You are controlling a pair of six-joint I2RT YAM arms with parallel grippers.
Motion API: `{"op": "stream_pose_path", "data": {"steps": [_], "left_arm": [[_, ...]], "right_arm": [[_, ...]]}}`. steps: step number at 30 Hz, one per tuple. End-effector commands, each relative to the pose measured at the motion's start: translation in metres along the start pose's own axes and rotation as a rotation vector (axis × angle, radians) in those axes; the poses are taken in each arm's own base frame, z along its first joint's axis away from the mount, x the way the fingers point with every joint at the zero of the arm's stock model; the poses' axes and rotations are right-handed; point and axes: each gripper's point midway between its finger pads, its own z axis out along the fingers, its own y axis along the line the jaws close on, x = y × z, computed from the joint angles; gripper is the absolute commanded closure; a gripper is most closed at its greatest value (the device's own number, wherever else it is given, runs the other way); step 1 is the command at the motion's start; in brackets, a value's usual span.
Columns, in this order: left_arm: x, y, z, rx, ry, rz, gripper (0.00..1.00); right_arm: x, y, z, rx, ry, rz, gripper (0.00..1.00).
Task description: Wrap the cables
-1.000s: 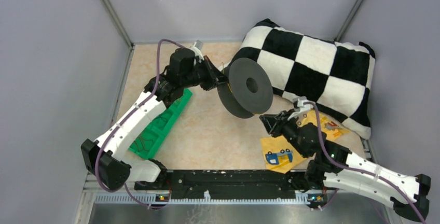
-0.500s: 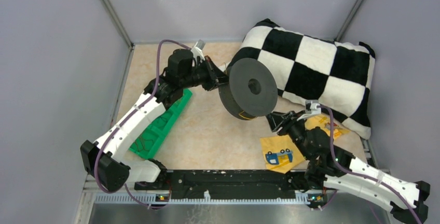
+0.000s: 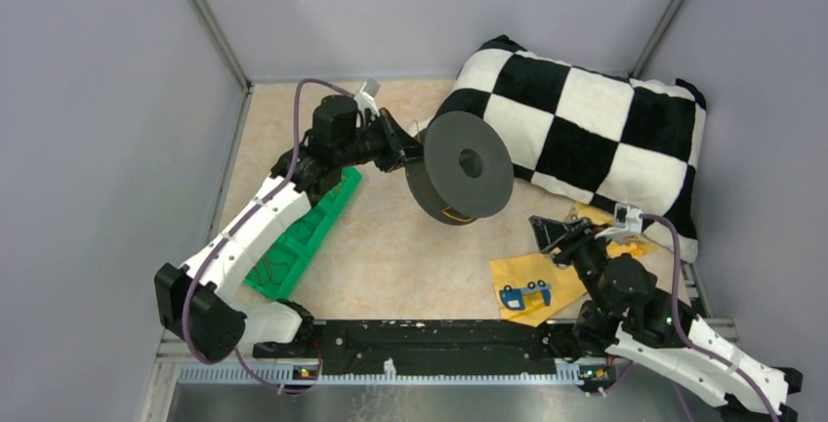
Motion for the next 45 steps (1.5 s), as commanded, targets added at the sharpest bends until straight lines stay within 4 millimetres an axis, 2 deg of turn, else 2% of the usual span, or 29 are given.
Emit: {"op": "stream_pose_path", "data": {"steps": [1, 6, 10, 14, 19, 23, 25, 27, 31, 37, 45], "left_arm": [[0.008, -0.010, 0.006, 0.172, 0.031, 0.137, 1.00], [0.040, 0.044, 0.036, 0.125, 0.226, 0.169, 1.00], [0.051, 0.061, 0.045, 0.108, 0.294, 0.123, 1.00], [0.033, 0.056, 0.038, 0.077, 0.221, 0.051, 1.00], [-0.005, 0.051, 0.019, -0.005, 0.104, -0.192, 1.00], [-0.022, 0.032, 0.015, 0.042, 0.053, -0.282, 1.00], [-0.025, 0.021, 0.013, 0.109, 0.037, -0.315, 1.00], [-0.026, 0.014, 0.010, 0.162, 0.028, -0.339, 1.00], [-0.029, 0.005, 0.007, 0.184, 0.034, -0.335, 1.00], [-0.030, 0.000, 0.001, 0.199, 0.023, -0.327, 1.00], [-0.029, 0.000, -0.001, 0.210, 0.022, -0.324, 1.00]], "right_arm": [[-0.021, -0.008, -0.005, 0.091, -0.018, -0.071, 0.45], [-0.022, -0.001, 0.002, 0.131, 0.027, -0.167, 0.43], [-0.016, 0.010, 0.007, 0.118, 0.071, -0.210, 0.43], [-0.011, 0.020, 0.002, 0.059, 0.099, -0.114, 0.39], [-0.011, 0.047, -0.007, -0.031, 0.153, 0.064, 0.37], [0.007, 0.072, 0.000, -0.063, 0.251, 0.124, 0.31], [0.014, 0.087, 0.005, -0.125, 0.265, 0.149, 0.30], [0.014, 0.098, 0.008, -0.189, 0.244, 0.205, 0.40], [0.007, 0.109, 0.011, -0.281, 0.165, 0.313, 0.62], [-0.009, 0.121, 0.018, -0.325, 0.089, 0.302, 0.64], [-0.008, 0.138, 0.030, -0.366, 0.084, 0.286, 0.62]]}}
